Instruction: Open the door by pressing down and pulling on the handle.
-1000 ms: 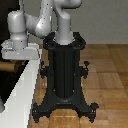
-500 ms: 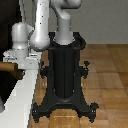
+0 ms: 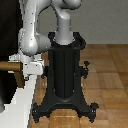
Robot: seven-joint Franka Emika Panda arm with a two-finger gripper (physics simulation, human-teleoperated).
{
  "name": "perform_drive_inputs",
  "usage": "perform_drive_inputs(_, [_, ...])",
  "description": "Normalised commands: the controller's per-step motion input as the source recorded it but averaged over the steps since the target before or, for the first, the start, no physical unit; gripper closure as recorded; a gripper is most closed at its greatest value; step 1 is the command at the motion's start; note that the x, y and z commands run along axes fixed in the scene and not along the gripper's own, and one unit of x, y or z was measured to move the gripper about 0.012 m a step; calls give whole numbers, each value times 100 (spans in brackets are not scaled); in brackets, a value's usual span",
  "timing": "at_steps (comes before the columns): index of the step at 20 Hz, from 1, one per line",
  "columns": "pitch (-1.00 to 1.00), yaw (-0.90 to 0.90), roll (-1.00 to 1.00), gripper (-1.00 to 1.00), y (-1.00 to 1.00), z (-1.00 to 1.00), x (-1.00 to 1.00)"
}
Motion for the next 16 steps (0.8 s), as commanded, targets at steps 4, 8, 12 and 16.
perform_drive_inputs(4, [0,0,0,100,50,0,0])
perform_drive_inputs(8, [0,0,0,100,100,0,0])
perform_drive_inputs(12, [0,0,0,100,100,0,0])
perform_drive_inputs(16, [0,0,0,100,100,0,0])
